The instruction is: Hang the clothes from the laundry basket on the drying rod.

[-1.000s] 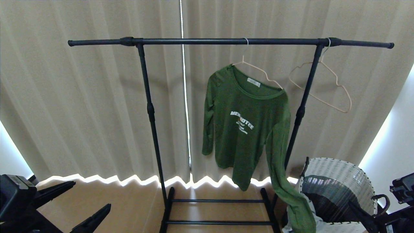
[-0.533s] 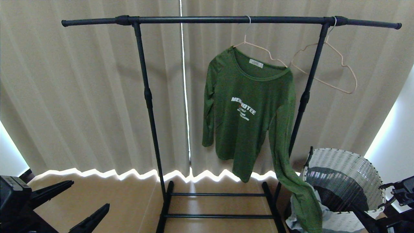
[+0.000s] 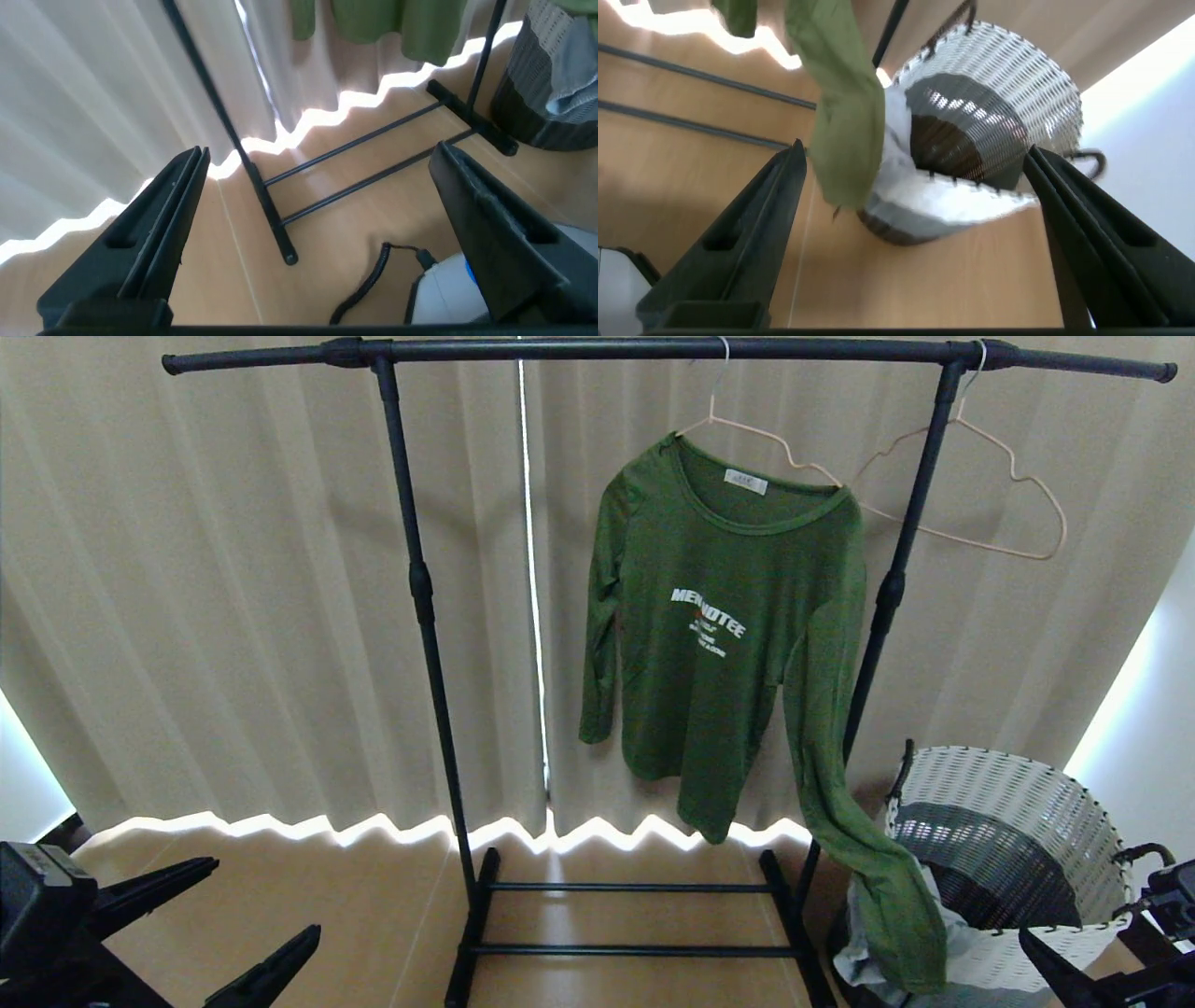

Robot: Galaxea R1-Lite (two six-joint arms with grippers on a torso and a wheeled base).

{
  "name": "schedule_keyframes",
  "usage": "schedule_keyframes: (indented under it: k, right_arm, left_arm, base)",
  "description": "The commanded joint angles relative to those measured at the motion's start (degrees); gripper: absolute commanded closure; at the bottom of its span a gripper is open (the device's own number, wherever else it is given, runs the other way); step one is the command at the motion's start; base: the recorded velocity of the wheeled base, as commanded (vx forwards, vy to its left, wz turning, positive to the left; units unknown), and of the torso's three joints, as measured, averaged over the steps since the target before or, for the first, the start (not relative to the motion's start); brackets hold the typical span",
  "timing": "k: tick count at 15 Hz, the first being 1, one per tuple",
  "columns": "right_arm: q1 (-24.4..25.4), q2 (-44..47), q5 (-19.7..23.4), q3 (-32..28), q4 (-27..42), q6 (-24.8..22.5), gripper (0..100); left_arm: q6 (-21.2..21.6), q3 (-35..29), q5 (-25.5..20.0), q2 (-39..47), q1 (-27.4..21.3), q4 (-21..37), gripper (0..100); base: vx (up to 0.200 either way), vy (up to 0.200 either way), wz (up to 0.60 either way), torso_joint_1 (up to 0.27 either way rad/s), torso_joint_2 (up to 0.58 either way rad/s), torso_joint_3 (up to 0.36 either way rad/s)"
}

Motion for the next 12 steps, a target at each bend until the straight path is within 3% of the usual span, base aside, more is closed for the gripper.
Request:
schedule_keyframes:
  k: [1,8,12]
  right_arm:
    - [-0.1,0.0,0.0,0.0,0.1,0.0,0]
    - [0.0,0.5,0.1,0.9,0.2,0.0,0]
    - [0.3,4.3,0.7,1.7,0.2,-3.2,0]
  left_arm:
    - [0.0,0.0,0.0,0.4,-0.8,0.1,0]
    - [0.1,0.1,0.0,0.2,-1.0,0.1,0]
    - [0.1,0.4,0.0,0.2,-2.2,0.1,0]
  base:
    - [0.200,0.000,0.00,-0.012,0.02,0.046]
    - [0.200,0.000,0.00,0.002,0.01,0.005]
    - [0.000,0.000,0.00,0.000,0.00,0.000]
